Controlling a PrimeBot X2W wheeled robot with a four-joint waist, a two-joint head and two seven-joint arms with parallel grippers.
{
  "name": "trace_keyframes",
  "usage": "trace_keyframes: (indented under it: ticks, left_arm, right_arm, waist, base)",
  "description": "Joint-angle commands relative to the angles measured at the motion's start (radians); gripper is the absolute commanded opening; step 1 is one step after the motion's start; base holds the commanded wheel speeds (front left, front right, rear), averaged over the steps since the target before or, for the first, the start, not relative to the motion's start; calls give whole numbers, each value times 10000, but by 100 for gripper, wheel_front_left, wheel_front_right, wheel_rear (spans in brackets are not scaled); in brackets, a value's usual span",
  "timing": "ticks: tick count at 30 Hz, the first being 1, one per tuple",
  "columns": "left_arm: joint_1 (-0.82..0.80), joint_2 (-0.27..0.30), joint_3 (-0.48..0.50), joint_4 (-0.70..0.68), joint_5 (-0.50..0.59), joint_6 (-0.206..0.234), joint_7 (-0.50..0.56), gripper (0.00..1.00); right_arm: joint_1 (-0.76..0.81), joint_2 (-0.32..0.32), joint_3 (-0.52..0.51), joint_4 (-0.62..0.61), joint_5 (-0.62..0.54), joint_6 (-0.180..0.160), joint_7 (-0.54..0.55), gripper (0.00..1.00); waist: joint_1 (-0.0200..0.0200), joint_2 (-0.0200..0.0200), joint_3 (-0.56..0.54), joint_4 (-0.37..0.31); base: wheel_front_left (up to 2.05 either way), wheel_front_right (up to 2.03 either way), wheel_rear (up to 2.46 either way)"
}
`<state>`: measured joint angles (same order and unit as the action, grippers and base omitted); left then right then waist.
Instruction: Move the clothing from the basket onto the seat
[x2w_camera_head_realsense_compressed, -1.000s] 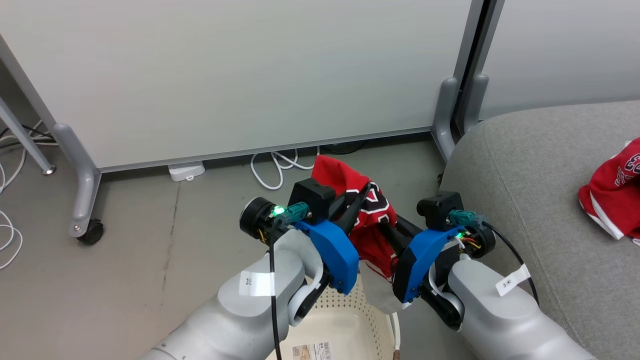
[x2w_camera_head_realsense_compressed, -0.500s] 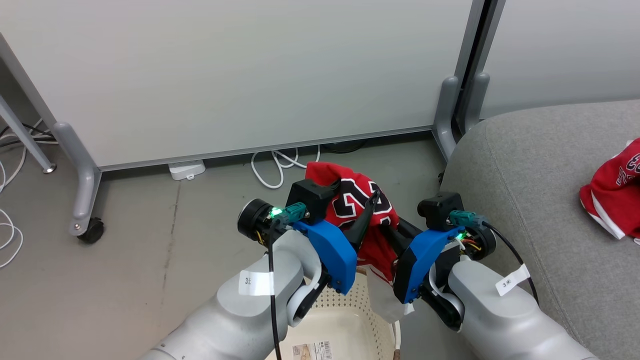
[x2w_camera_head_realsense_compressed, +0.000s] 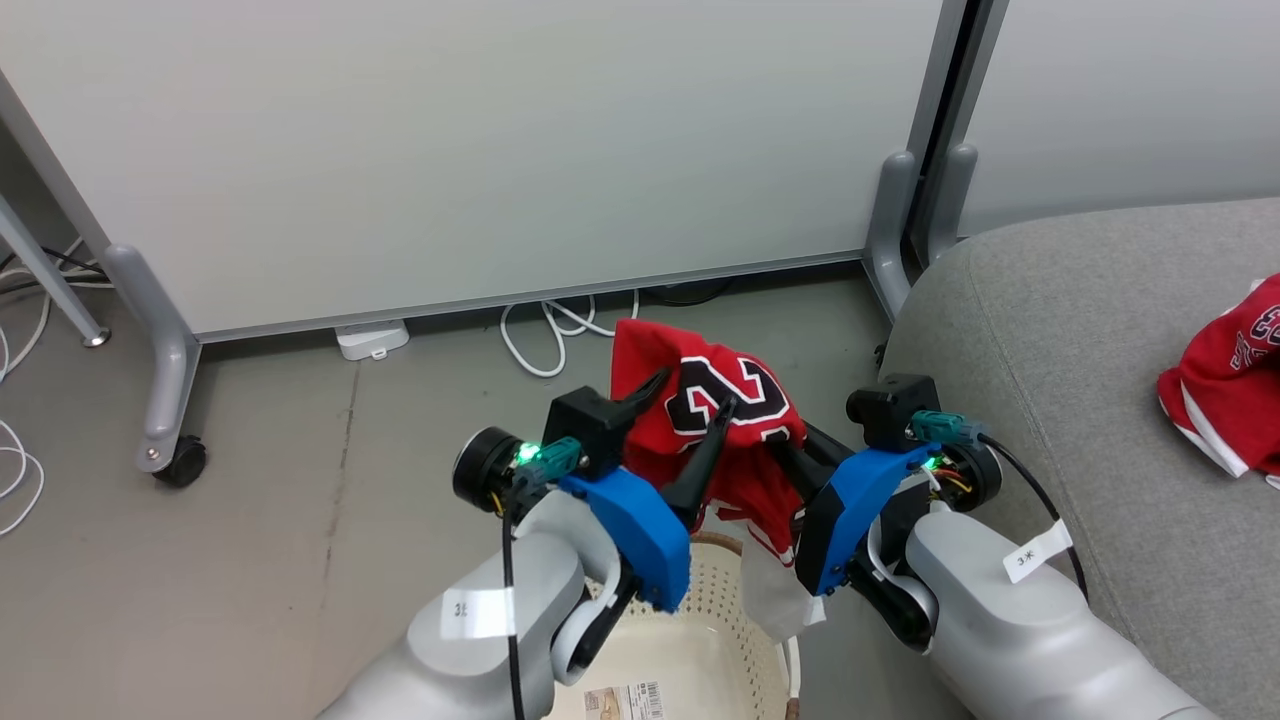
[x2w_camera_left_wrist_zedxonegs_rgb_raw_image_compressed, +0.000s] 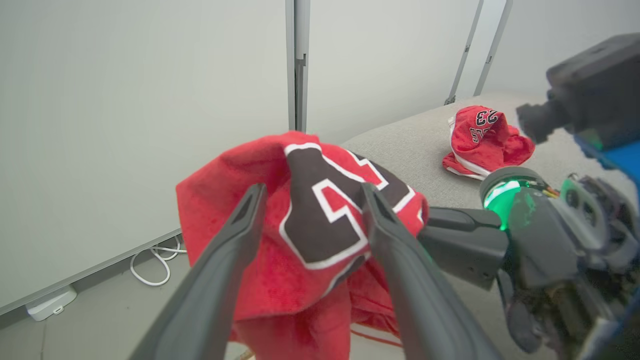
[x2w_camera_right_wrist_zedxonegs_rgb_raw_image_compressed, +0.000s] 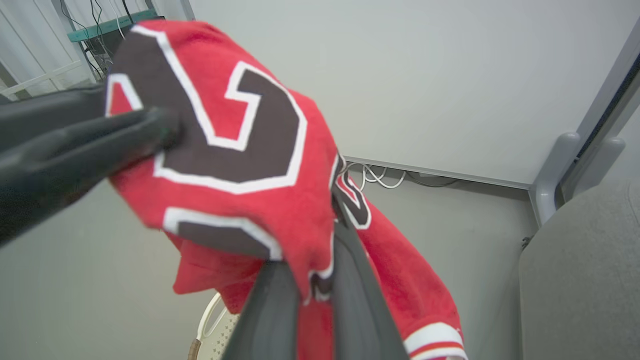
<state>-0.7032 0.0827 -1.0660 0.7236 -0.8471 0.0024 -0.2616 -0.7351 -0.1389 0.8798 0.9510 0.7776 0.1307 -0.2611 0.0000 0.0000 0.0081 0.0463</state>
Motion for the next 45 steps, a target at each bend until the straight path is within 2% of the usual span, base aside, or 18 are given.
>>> trace_keyframes:
  ticks: [1, 12, 19, 27, 33, 45]
  left_arm:
    - [229, 114, 184, -122, 137, 56, -49, 100]
    - [2315, 929, 2410, -2051, 1990, -267, -48, 100]
    - [3521, 1154, 3725, -2914, 3141, -813, -50, 100]
    - [4535, 1206, 4876, -3148, 3900, -1113, -49, 100]
    - [4989, 1090, 5472, -3293, 4273, -1259, -49, 100]
    - [5284, 838, 5910, -3399, 4669, -1353, -49, 100]
  right_arm:
    - [-180, -67, -44, -55, -5, 1, -51, 0]
    - [75, -162, -205, -234, -188, 1, -54, 0]
    - [208, -217, -237, -279, -257, 1, -54, 0]
    - [354, -243, -277, -325, -282, 1, -53, 0]
    - [437, -259, -317, -344, -292, 1, -53, 0]
    - [435, -303, -382, -397, -258, 1, -54, 0]
  waist:
    - [0, 0, -1, -1]
    - [0, 0, 23, -61]
    - [0, 0, 10, -62]
    - [0, 0, -89, -77]
    - [0, 0, -116, -96]
    - [0, 0, -65, -338]
  base:
    - [0, 0, 0]
    - [0, 0, 0]
    - [0, 0, 0]
    - [0, 0, 0]
    - [0, 0, 0]
    - [0, 0, 0]
